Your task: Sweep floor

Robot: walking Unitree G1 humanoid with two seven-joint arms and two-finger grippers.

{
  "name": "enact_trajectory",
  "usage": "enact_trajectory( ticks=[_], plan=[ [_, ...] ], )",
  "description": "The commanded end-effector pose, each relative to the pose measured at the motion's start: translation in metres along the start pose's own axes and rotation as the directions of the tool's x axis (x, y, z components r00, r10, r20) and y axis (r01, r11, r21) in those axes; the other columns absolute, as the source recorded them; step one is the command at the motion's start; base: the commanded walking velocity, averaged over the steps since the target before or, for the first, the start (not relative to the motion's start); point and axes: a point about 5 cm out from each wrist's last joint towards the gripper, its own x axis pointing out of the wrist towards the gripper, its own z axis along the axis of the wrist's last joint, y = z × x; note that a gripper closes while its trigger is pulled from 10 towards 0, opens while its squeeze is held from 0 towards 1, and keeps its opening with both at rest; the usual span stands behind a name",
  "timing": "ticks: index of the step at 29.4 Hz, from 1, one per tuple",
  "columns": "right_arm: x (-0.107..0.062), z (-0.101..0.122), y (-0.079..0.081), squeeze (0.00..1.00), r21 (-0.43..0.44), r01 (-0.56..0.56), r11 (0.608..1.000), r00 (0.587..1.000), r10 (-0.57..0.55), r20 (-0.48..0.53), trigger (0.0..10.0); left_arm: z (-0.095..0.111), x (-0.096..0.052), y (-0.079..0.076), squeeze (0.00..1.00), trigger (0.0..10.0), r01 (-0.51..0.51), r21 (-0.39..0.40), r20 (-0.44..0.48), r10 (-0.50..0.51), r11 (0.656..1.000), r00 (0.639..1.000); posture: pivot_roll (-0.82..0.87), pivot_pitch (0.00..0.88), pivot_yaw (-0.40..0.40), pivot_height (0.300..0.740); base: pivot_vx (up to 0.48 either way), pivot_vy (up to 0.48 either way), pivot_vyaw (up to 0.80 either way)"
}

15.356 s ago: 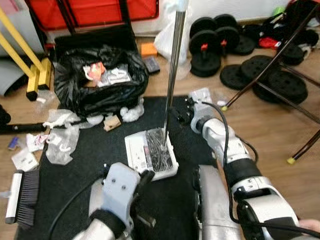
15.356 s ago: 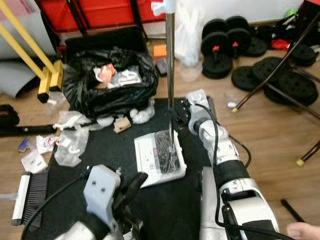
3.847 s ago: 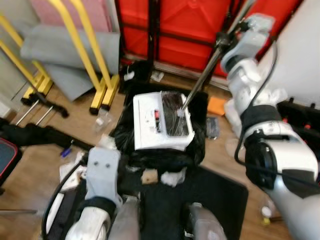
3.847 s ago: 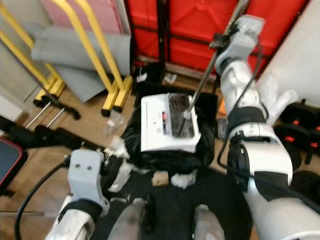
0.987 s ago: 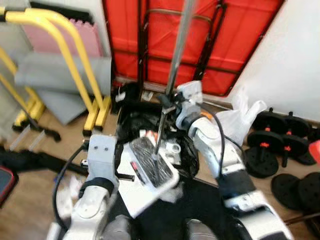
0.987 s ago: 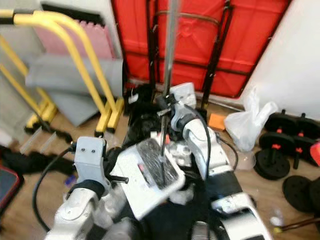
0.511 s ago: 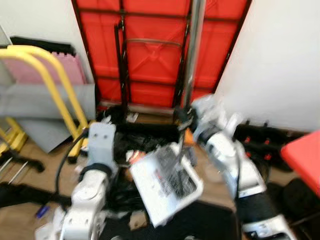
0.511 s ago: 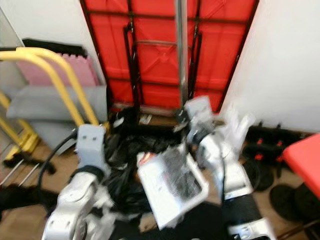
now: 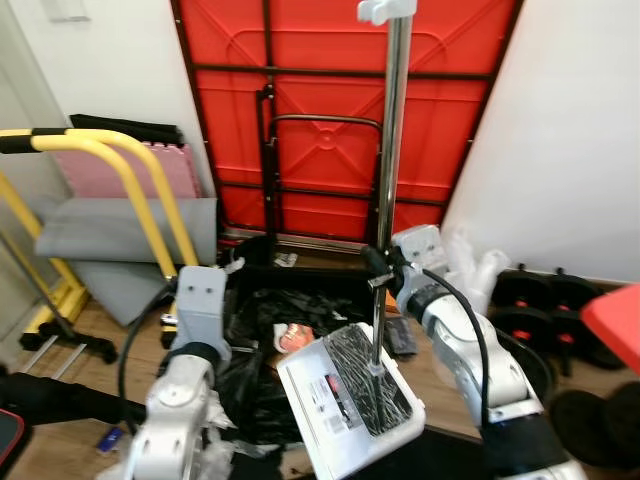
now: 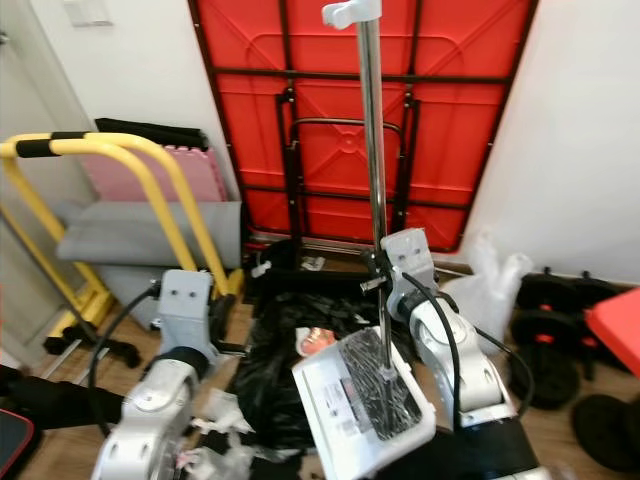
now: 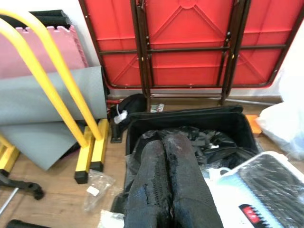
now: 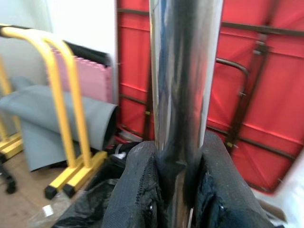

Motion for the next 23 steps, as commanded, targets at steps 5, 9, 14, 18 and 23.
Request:
enact_trajectory(
  ticks=[5, 9, 14, 18, 23],
  plan=[
    [0.0067, 0.0024, -0.0023, 0.0, 0.031, 0.004, 1.0, 1.0, -0.005, 0.026, 10.0, -0.0045, 0.0022, -0.0015, 0.0, 10.0, -0.025, 0.026, -0.012, 0.026, 0.999, 1.0, -0.15, 0.0, 0.011, 0.74, 0.0, 0.0, 0.0],
    [0.0075, 0.0038, -0.0017, 0.0, 0.029, 0.002, 1.0, 0.999, -0.003, 0.036, 10.0, -0.0048, 0.0032, -0.0013, 0.0, 10.0, -0.027, 0.025, -0.013, 0.028, 0.999, 1.0, -0.15, 0.0, 0.01, 0.74, 0.0, 0.0, -0.6],
    [0.0074, 0.0048, -0.0023, 0.0, 0.031, 0.011, 0.999, 0.999, -0.013, 0.038, 10.0, -0.0049, 0.0031, -0.0003, 0.0, 10.0, -0.027, 0.03, -0.015, 0.027, 0.999, 1.0, -0.15, 0.0, 0.013, 0.74, -0.111, 0.0, 0.0],
    [0.008, 0.006, -0.0039, 0.0, 0.026, 0.023, 0.999, 0.999, -0.024, 0.045, 10.0, -0.0052, 0.0029, 0.0004, 0.0, 10.0, -0.027, 0.03, -0.017, 0.028, 0.999, 0.999, -0.15, 0.0, 0.015, 0.74, -0.319, 0.0, 0.0],
    [0.0097, 0.0082, -0.0064, 0.0, 0.016, 0.04, 0.999, 0.998, -0.041, 0.057, 10.0, -0.0055, 0.0022, 0.0009, 0.0, 10.0, -0.028, 0.031, -0.018, 0.028, 0.999, 0.999, -0.14, 0.0, 0.016, 0.74, -0.314, 0.0, 0.0]
  ],
)
